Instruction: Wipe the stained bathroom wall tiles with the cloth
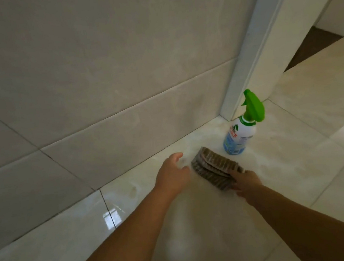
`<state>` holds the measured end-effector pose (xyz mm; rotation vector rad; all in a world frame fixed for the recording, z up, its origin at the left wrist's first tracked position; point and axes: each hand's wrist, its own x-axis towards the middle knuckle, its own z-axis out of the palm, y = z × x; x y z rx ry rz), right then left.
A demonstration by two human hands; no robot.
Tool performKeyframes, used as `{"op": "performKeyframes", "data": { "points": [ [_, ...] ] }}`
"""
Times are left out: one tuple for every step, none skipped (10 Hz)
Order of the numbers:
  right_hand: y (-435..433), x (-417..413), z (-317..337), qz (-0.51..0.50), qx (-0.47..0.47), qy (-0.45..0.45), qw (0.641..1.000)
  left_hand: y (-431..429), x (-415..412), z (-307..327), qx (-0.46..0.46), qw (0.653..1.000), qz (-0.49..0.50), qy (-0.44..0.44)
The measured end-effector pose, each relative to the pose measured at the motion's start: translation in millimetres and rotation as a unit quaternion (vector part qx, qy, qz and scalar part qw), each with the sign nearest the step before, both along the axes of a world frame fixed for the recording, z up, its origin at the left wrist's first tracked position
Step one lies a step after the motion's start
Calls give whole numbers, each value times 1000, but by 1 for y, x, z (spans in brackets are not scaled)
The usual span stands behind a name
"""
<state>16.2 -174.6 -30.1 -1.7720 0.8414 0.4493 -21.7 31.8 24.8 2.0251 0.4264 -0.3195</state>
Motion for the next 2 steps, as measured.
{"op": "performKeyframes", "data": {
  "points": [
    [20, -14, -6, 127, -115, -63, 983, 28, -21, -9, 106, 990, -89, 4],
    [39, -18, 0, 242, -145, -62, 957, 40, -28, -6, 166, 980, -113, -7]
  ]
}}
